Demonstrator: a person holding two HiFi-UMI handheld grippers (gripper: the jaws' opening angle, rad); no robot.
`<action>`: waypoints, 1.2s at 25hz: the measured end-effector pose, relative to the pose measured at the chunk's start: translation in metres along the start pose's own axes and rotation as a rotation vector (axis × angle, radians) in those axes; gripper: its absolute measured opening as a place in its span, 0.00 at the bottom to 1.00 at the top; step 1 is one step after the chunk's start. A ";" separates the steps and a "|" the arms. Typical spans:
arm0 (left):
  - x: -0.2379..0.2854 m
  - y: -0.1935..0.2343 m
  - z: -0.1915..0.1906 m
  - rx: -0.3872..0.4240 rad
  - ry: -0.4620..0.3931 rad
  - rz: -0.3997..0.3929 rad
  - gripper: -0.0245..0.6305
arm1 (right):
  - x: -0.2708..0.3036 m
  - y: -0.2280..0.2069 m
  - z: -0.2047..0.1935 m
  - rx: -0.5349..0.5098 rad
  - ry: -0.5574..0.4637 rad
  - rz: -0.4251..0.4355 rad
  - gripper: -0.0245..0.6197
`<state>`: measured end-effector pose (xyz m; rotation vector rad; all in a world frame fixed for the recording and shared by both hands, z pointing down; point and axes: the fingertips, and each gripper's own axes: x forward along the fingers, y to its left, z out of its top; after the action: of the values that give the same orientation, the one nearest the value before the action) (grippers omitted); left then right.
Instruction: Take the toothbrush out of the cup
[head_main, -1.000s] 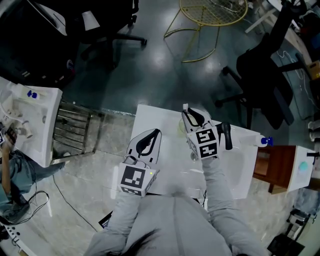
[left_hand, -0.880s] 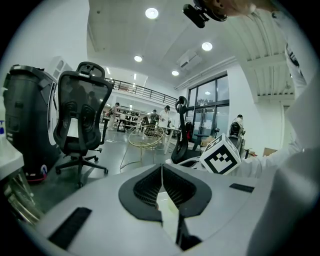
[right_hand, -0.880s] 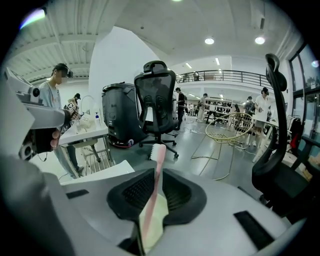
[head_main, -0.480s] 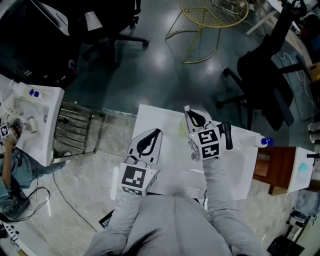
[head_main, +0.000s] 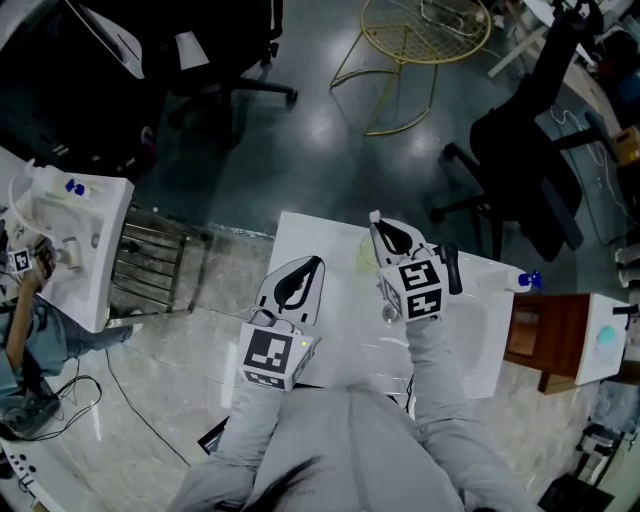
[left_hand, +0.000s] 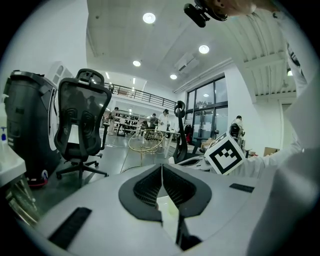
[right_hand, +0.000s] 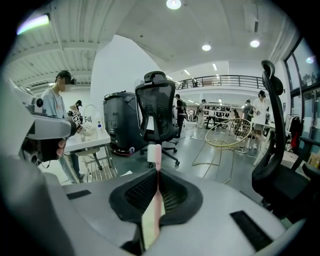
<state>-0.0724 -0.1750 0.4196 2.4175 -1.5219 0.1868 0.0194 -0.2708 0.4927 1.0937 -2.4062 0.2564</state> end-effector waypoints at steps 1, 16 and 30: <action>-0.001 -0.001 0.001 0.003 -0.005 0.000 0.08 | -0.003 0.001 0.003 -0.002 -0.007 -0.002 0.08; -0.022 -0.031 0.026 0.078 -0.055 -0.047 0.08 | -0.078 0.004 0.057 0.015 -0.188 -0.064 0.08; -0.032 -0.060 0.040 0.146 -0.081 -0.109 0.08 | -0.166 0.008 0.036 0.055 -0.268 -0.145 0.08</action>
<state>-0.0334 -0.1351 0.3630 2.6452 -1.4509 0.1853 0.0941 -0.1694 0.3792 1.3983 -2.5471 0.1345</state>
